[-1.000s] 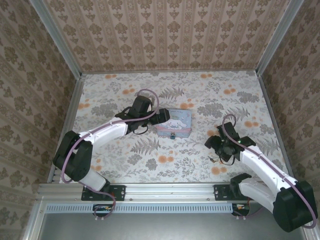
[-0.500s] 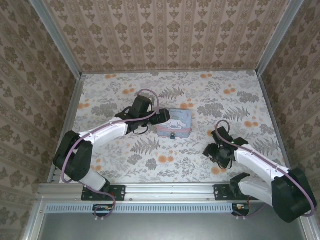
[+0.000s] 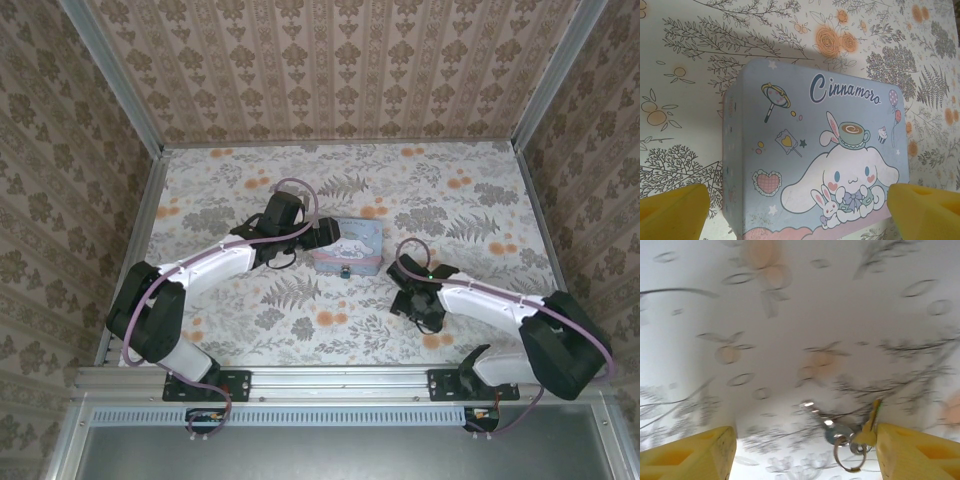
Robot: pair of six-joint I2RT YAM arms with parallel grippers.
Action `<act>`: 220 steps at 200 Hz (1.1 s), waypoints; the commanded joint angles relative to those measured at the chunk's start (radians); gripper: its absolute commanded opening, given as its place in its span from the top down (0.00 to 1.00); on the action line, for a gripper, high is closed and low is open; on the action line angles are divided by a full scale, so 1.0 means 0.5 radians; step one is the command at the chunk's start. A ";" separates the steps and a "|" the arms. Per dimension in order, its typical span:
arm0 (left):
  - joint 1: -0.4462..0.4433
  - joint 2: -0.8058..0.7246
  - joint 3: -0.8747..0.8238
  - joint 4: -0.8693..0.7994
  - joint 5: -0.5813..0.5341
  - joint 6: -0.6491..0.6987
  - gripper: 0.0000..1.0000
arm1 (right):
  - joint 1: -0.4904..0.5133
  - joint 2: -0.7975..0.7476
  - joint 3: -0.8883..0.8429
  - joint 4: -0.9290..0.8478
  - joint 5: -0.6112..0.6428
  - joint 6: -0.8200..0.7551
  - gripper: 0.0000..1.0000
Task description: Unlock a padlock with a key
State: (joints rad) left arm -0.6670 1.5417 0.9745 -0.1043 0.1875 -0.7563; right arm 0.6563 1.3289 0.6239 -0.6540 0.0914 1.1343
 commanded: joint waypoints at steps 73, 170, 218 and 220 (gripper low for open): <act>0.024 -0.140 -0.051 -0.108 -0.021 0.031 0.00 | 0.328 0.342 0.537 0.501 -0.261 0.035 0.27; 0.039 -0.256 -0.151 -0.218 -0.044 0.048 0.00 | 0.019 -0.012 0.078 0.554 -0.150 -0.273 0.42; 0.037 -0.247 -0.159 -0.191 -0.019 0.031 0.00 | 0.034 0.067 0.039 0.620 -0.179 -0.319 0.46; 0.036 -0.244 -0.159 -0.190 -0.019 0.032 0.00 | 0.036 0.071 0.040 0.616 -0.176 -0.326 0.46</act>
State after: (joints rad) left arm -0.6529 1.4353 0.9016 -0.1944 0.1757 -0.7555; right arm 0.6674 1.3453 0.6518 -0.3641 -0.0010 1.0153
